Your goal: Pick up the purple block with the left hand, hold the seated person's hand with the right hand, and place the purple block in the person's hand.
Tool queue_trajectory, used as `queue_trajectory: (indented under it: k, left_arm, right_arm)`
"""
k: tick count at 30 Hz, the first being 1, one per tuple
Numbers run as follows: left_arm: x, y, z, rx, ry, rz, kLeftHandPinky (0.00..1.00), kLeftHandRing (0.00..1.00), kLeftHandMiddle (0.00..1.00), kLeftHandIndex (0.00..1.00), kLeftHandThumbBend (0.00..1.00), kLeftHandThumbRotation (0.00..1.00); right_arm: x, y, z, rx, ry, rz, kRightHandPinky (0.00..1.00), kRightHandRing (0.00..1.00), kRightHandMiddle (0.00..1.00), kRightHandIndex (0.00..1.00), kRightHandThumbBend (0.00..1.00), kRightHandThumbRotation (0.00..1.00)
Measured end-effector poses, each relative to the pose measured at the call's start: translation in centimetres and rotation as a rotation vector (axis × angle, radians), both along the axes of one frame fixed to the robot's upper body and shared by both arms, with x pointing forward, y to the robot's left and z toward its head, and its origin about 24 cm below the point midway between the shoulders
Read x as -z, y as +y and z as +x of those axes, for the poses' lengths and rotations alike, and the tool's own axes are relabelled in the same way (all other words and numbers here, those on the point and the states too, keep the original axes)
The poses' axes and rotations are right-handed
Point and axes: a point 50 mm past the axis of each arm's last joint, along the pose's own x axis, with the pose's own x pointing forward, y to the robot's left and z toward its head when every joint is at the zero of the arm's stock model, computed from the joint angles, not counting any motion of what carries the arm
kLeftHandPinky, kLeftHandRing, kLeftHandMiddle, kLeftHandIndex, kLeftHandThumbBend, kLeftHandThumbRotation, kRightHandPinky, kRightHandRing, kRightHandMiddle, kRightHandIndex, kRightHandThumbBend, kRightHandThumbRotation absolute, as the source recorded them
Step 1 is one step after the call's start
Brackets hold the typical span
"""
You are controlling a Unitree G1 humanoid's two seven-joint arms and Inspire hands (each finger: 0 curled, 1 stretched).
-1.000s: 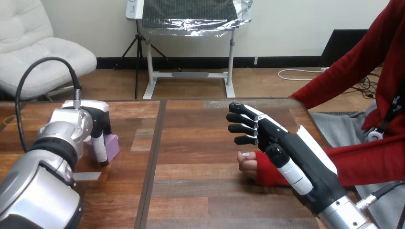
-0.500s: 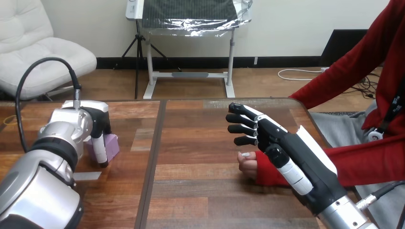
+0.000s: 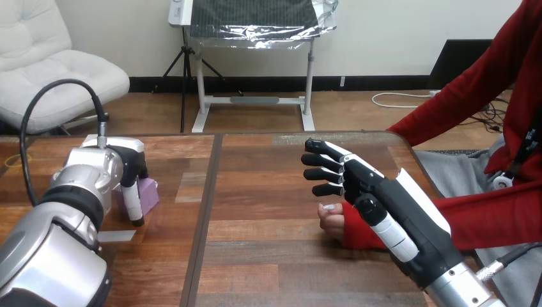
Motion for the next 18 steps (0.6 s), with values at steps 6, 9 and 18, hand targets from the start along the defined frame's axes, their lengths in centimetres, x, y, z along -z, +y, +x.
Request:
queue_trajectory:
  k: [6,9,18]
  left_arm:
    - [-0.1,0.01,0.05,-0.003,-0.005,-0.001,0.57,0.84,0.9,0.85,0.76,0.0]
    - [-0.13,0.02,0.06,-0.006,-0.005,-0.001,0.58,0.86,0.91,0.86,0.75,0.0]
    - [-0.06,0.05,0.0,-0.011,0.009,-0.001,0.66,0.9,0.95,0.91,0.71,0.0]
  right_arm:
    - [0.0,0.0,0.0,0.0,0.0,0.0,0.78,0.84,0.87,0.9,1.0,1.0]
    - [0.0,0.0,0.0,0.0,0.0,0.0,0.78,0.84,0.87,0.9,1.0,1.0]
    - [0.0,0.0,0.0,-0.001,0.0,0.0,0.78,0.84,0.88,0.9,1.0,1.0]
